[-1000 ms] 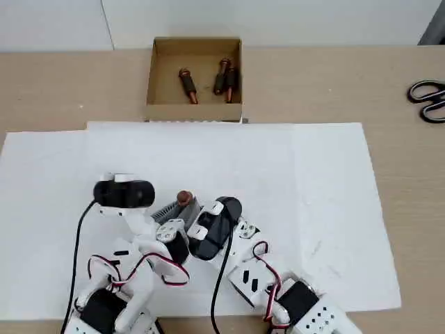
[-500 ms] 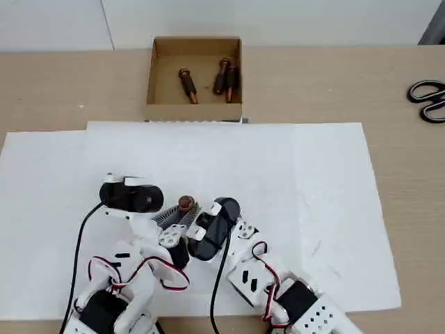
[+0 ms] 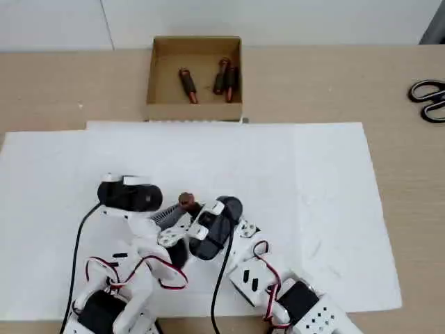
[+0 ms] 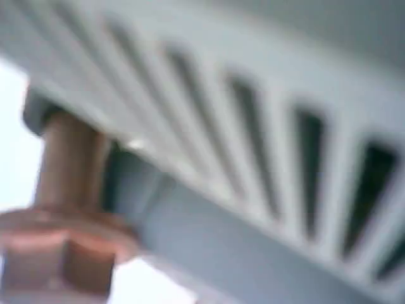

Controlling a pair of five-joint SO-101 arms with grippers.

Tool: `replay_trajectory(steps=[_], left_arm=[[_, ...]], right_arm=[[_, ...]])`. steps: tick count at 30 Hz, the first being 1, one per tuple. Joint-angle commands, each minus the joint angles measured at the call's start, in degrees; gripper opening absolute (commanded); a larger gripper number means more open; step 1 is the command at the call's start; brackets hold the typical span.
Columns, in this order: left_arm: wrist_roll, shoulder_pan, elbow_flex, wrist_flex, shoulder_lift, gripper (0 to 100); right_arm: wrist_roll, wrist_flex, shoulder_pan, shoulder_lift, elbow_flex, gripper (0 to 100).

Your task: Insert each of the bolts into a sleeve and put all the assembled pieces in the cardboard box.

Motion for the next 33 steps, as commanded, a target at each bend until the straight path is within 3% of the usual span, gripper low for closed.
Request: replay_trajectory(steps=[1, 16, 23, 26, 30, 33], left_arm=[[-3.3, -3.2, -1.8, -0.3, 0.5, 26], [-5.6, -5.9, -6.5, -0.3, 0.4, 25], [-7.8, -6.2, -8.0, -1.0, 0.4, 0], [-11.8, -11.4, -5.7, -3.1, 0.3, 0], [-15.6, -20.7, 1.7, -9.1, 0.3, 1], [-17.1, -23.2, 9.5, -14.1, 0.3, 1]], right_arm=[[0.5, -2.8, 0.4, -0.7, -2.5, 0.2], [0.4, -3.2, 2.8, -0.7, -0.2, 0.2], [0.2, -2.9, 8.1, -0.7, -0.4, 0.2], [-0.5, -2.9, 11.2, -0.7, -1.6, 0.2], [-8.2, -1.5, 15.7, -0.1, -6.6, 0.2], [-9.1, 0.9, 17.7, 1.5, -9.9, 0.2]])
